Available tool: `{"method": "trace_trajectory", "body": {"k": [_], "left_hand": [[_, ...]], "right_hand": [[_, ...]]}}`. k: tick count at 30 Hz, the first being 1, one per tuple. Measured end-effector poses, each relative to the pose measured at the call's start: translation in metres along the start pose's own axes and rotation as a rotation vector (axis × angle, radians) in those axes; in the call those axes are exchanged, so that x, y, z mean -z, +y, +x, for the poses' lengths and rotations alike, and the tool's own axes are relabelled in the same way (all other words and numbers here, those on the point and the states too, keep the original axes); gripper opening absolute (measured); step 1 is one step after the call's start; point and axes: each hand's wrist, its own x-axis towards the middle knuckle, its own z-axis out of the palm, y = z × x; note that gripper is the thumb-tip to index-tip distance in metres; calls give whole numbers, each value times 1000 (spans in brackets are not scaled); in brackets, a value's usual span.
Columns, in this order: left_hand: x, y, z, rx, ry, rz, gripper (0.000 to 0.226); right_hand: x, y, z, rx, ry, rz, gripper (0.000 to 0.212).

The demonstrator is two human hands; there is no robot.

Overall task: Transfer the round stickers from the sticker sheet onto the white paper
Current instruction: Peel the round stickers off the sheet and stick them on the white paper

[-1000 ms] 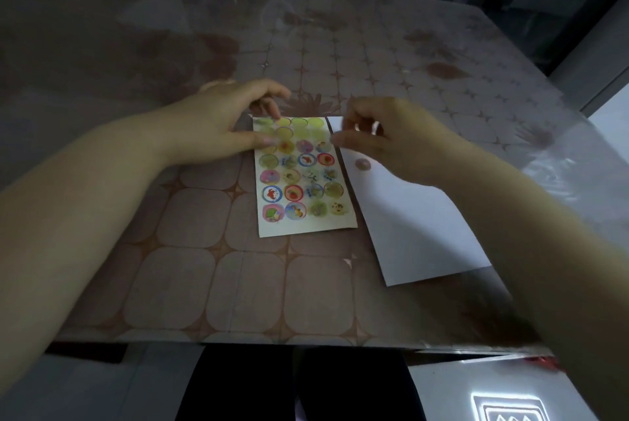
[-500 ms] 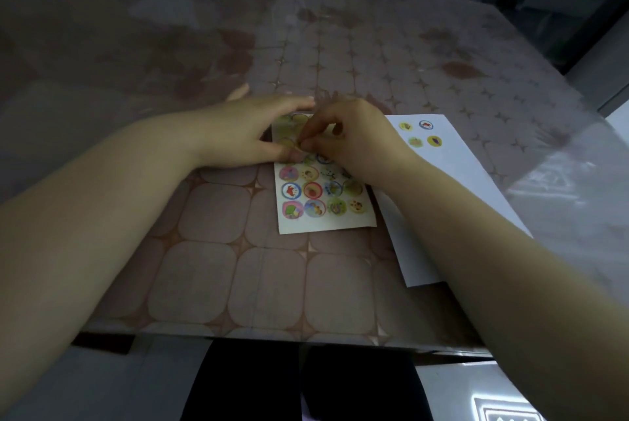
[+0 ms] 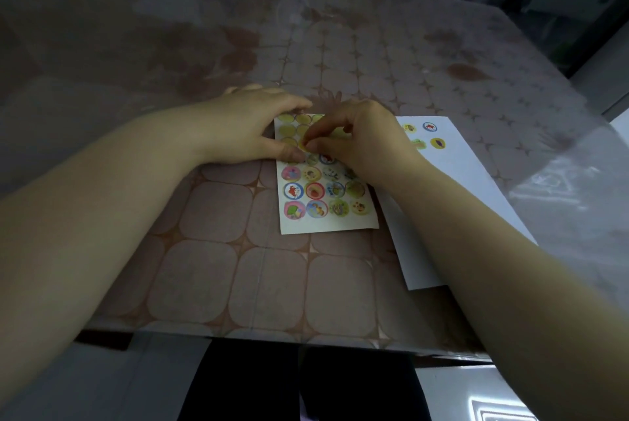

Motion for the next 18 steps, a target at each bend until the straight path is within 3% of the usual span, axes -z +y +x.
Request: {"method": "trace_trajectory", "body": {"k": [11,14,18], "left_hand": [[-3,1,0,-57,82,-226,73],[-3,4,1,-31,124,-392,77],[-2,5,2,55,181,-796,80]], "right_hand": [[-4,-1,-2,35,59,1,14],[-4,-1,-4,64,145,-9,26],[-1,0,-4,97,211,-23,32]]}}
